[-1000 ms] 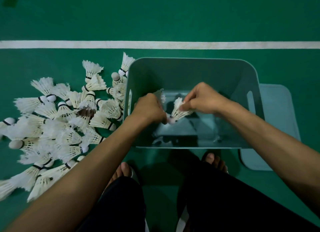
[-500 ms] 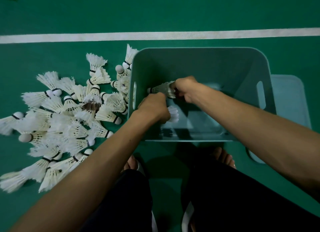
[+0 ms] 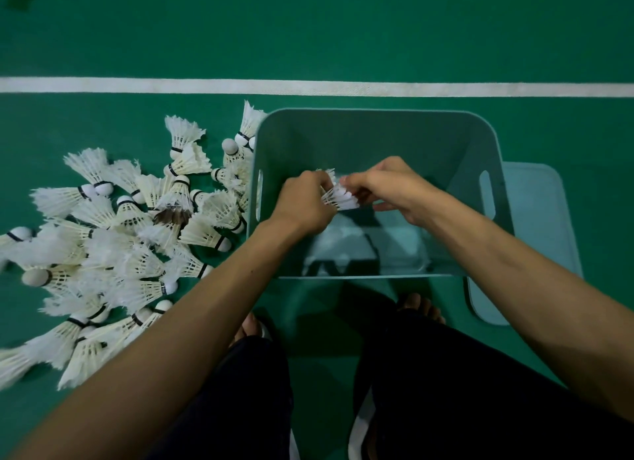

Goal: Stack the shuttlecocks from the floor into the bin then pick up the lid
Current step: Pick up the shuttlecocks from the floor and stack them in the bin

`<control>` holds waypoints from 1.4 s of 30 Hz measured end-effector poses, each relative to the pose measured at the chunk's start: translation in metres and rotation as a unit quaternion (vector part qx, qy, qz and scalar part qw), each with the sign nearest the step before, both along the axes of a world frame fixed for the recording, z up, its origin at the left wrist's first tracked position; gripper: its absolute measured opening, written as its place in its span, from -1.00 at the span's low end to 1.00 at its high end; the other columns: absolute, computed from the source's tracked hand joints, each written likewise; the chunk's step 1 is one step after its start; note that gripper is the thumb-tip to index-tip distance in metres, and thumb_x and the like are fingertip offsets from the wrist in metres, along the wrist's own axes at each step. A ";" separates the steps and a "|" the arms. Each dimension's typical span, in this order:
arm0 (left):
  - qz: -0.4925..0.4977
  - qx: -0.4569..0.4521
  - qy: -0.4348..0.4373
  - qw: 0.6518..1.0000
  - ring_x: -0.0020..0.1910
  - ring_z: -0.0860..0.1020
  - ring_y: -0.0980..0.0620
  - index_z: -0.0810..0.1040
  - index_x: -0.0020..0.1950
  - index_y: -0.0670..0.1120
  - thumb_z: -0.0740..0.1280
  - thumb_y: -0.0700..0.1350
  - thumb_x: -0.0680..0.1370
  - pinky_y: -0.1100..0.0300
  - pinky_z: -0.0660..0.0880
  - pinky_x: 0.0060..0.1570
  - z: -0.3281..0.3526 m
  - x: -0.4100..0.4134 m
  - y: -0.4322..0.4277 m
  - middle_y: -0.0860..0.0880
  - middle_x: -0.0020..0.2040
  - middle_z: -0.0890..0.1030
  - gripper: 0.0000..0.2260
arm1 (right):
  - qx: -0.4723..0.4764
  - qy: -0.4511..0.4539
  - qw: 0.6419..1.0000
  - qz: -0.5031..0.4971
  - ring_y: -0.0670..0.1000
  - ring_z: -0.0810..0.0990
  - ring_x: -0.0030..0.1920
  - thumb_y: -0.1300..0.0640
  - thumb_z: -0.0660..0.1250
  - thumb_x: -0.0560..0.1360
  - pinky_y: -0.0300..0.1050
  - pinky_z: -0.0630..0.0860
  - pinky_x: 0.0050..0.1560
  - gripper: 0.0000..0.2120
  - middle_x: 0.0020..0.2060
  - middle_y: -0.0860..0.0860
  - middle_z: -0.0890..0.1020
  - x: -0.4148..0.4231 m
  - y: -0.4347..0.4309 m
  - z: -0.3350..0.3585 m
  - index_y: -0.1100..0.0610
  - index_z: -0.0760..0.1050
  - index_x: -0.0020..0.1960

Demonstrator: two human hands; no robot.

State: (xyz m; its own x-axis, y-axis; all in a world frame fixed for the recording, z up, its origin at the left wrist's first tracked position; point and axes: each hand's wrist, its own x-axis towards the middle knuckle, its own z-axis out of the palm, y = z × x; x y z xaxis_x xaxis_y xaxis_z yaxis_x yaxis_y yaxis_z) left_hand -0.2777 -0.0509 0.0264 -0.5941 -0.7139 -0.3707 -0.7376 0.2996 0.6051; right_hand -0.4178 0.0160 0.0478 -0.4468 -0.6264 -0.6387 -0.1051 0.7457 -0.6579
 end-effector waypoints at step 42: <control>0.152 -0.117 0.005 0.981 -0.15 0.68 -0.12 0.66 -0.05 -0.07 0.35 -0.13 0.56 0.01 0.64 -0.12 0.080 0.180 -0.019 -0.05 -0.14 0.70 -0.91 | -0.224 -0.036 0.953 0.201 0.06 0.66 -0.13 0.25 0.25 0.62 -0.04 0.64 -0.11 -0.82 -0.07 0.04 0.65 0.163 0.006 0.098 0.07 0.59 -0.06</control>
